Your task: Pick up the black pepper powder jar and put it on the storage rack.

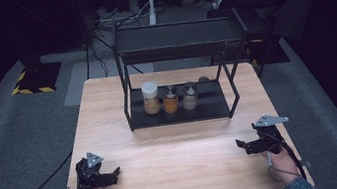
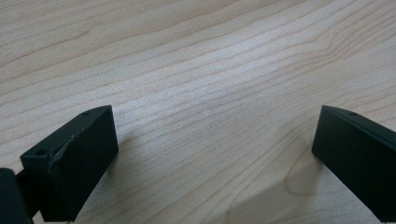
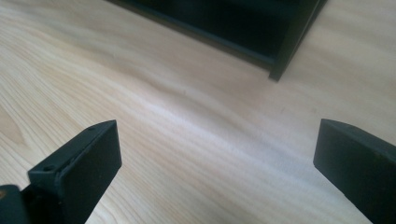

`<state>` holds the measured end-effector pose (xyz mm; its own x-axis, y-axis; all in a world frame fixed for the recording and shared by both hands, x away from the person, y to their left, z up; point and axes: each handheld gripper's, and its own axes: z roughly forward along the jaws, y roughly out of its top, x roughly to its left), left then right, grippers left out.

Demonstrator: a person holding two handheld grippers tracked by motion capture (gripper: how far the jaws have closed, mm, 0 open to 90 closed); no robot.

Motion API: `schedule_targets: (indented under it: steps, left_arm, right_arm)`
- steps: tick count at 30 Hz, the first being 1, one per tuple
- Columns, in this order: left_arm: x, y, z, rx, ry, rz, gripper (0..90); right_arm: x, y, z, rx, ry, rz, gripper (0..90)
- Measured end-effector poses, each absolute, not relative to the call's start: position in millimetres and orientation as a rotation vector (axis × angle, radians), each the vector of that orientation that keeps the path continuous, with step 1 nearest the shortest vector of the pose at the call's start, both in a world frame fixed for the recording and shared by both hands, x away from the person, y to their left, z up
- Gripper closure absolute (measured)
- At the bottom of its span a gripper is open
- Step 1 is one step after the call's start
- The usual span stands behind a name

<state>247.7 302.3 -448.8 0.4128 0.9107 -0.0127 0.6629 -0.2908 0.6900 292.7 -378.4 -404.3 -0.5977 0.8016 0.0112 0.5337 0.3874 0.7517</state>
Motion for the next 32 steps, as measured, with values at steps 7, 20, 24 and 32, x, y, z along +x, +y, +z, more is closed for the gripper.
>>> schedule_targets:
  steps: [7,20,24,32]
  left_arm:
    - [247.7,302.3,-448.8,2.052,1.33,0.517,0.2]
    - [247.6,302.2,-448.8,2.052,1.33,0.518,0.2]
    - [247.6,302.2,-448.8,2.052,1.33,0.518,0.2]
    - [247.4,302.3,-448.8,2.053,1.33,0.518,0.2]
  right_arm:
    - [292.7,-380.0,-432.0,1.218,2.307,1.007,0.7]
    - [288.9,-379.7,-450.1,1.187,2.314,0.973,0.0]
    - [289.5,-381.1,-450.1,1.178,2.321,0.976,0.0]
    - [289.6,-381.3,-450.2,1.177,2.321,0.976,0.0]
